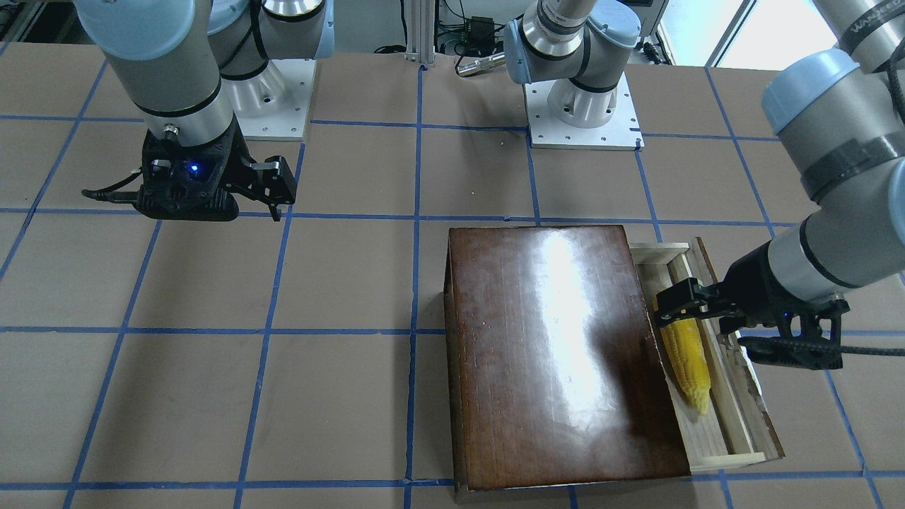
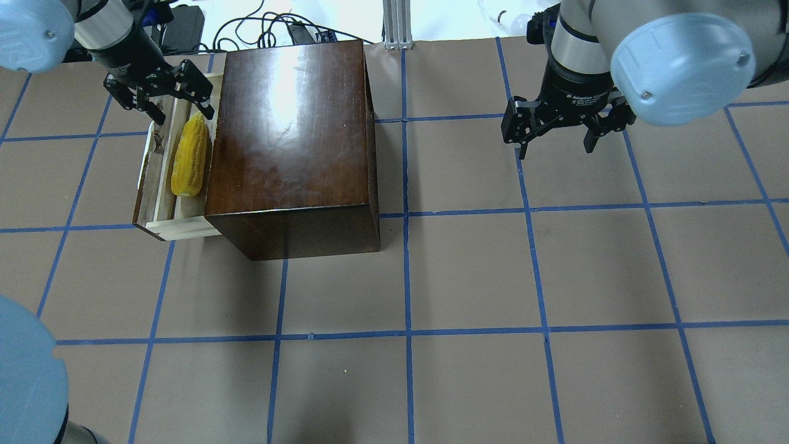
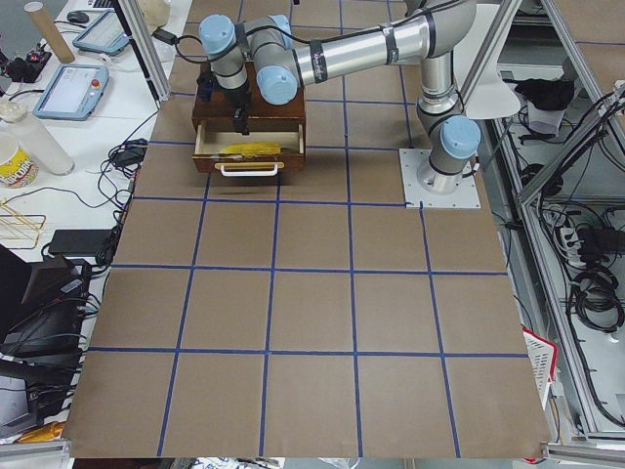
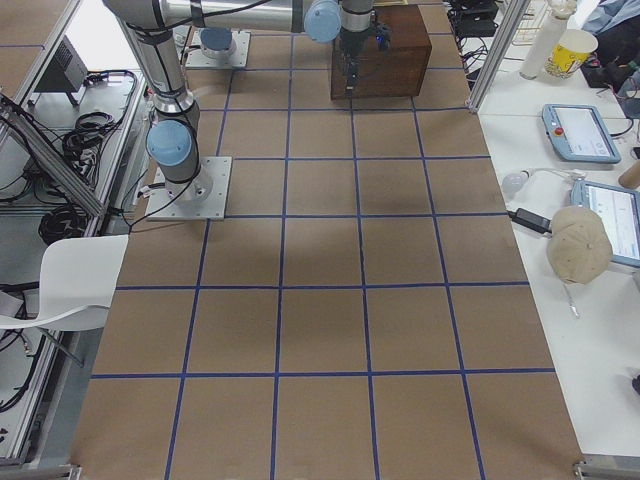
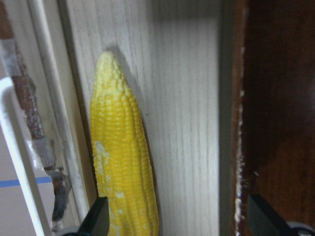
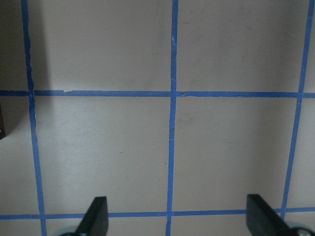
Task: Open drawer and put corn inside
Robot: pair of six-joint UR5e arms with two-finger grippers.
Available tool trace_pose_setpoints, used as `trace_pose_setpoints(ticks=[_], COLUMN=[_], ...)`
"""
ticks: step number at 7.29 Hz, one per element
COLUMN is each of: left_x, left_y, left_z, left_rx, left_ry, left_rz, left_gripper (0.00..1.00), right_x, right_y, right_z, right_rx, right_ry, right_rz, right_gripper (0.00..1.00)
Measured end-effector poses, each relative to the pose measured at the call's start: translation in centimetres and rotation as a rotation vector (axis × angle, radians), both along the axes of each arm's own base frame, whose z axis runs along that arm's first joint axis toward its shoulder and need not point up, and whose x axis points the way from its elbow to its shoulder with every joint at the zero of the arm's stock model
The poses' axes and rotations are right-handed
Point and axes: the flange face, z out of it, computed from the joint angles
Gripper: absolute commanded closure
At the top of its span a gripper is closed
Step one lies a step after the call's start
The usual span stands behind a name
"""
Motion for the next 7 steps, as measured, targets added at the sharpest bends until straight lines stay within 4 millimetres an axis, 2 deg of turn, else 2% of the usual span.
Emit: trace_pose_setpoints(ticks=[2,4,7], left_x=[-0.6,-1.5,-6.9], left_y=[0.9,2.1,4.7], left_z=[3.2,5.5,7.3], left_rx=[-0.034,-0.054,-0.047], left_ry=[-0.009,-0.034,-0.124], left_rz=[-0.006,-0.018,0.017], left_gripper=[0.00,0.00,0.00], right_x=[0.0,0.0,0.0], right_y=[0.0,0.0,0.0], right_z=[0.0,0.0,0.0], right_rx=[0.000,0.001,0.001], right_ry=[0.000,0.000,-0.001], right_rz=[0.000,0.000,0.000], right_gripper=[0.00,0.00,0.00])
